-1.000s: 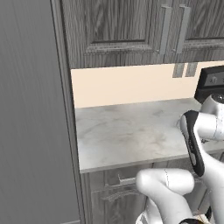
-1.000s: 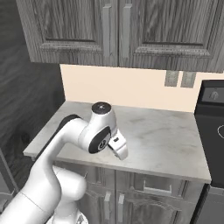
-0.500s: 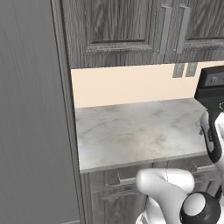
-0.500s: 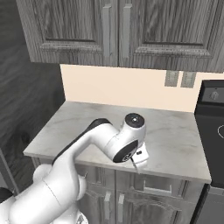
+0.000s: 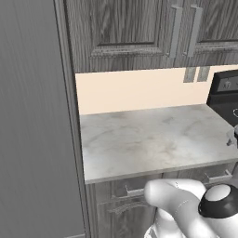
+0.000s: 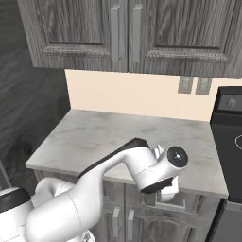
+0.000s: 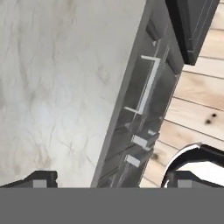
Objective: Take the tongs from the drawer on the right and place them on the dining counter next to the tray containing the hot dog.
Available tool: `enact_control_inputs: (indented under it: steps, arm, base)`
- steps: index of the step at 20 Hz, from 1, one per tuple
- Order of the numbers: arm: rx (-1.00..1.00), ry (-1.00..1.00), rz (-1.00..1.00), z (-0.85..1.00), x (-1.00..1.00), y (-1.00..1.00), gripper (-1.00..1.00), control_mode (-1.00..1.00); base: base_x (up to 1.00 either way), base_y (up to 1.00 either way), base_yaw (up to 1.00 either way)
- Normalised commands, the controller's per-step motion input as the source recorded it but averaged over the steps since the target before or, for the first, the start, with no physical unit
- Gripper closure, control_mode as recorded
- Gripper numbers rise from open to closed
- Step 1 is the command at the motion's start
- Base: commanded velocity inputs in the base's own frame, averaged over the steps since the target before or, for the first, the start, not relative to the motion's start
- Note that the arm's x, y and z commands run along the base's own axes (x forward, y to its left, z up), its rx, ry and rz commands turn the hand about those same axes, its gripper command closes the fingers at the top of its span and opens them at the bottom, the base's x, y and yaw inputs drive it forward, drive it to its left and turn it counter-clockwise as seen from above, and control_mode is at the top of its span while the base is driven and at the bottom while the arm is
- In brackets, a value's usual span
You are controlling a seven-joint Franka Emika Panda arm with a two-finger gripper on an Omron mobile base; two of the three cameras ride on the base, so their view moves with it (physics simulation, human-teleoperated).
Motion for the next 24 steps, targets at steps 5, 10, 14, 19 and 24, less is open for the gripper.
enact_control_inputs:
  steps: [5, 10, 14, 19, 24]
  arm:
    - [0.14, -0.08, -0.18, -0.19, 0.0, -0.33, -1.0, -1.0]
    - [0.12, -0.08, -0.15, -0.26, -0.05, -0.2, -1.0, -1.0]
    - [0.1, -0.08, -0.13, -0.38, -0.1, -0.12, -1.0, -1.0]
    - [0.02, -0.02, -0.07, -0.36, -0.13, -0.01, -1.0, -1.0]
    - [-0.02, 0.0, 0.0, -0.3, -0.03, 0.0, -1.0, -1.0]
  base:
    - [0.0, 0.0, 0.0]
    - [0.0, 0.0, 0.0]
    - [0.0, 0.0, 0.0]
    - [0.0, 0.0, 0.0]
    - [0.0, 0.0, 0.0]
